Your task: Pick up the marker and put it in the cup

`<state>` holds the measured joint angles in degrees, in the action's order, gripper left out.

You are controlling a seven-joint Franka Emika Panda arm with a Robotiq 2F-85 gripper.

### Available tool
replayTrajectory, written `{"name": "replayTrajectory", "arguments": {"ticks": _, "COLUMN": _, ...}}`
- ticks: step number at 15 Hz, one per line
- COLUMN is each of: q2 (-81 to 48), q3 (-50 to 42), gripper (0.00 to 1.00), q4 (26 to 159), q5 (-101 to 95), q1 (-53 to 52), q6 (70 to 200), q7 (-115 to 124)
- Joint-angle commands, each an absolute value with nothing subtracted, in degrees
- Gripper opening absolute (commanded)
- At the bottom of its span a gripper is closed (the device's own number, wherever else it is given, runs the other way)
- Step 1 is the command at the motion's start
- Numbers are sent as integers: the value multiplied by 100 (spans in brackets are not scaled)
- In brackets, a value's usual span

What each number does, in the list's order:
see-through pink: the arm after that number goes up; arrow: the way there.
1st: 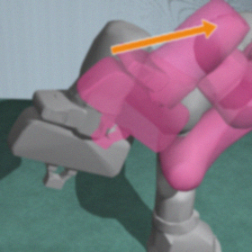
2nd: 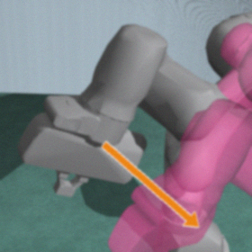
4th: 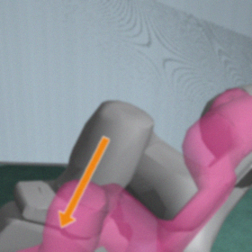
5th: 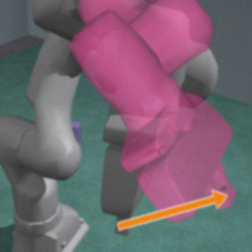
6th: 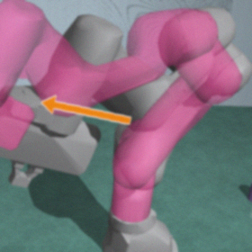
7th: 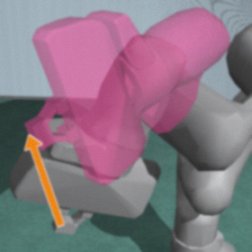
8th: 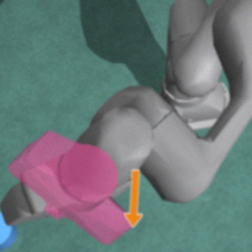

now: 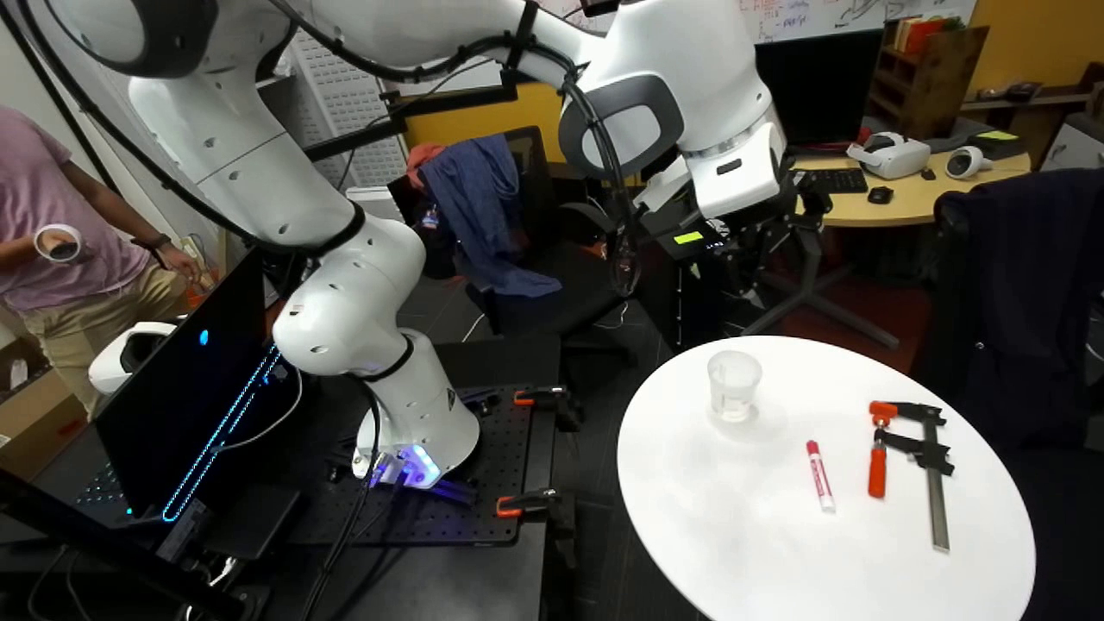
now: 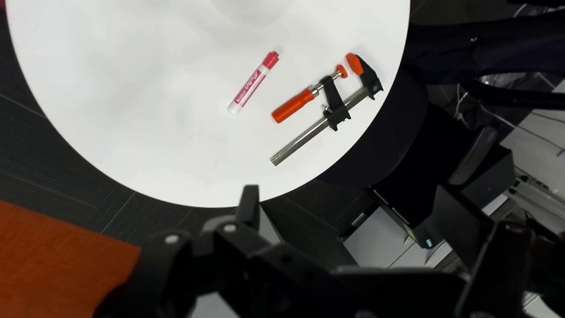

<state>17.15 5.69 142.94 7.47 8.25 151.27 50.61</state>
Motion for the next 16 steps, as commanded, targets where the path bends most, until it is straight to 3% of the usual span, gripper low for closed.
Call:
{"name": "replayTrajectory", "arguments": {"ticks": 1, "q2": 1288, "q3": 654, "gripper": 100, "q4": 14108, "q5": 678, "q1": 897, "q6": 15586, "q7": 5930}}
{"name": "replayTrajectory", "arguments": {"ticks": 16, "q2": -619, "q3": -8, "gripper": 100, "q4": 13118, "q5": 285, "q1": 538, "q6": 15925, "q7": 7560}}
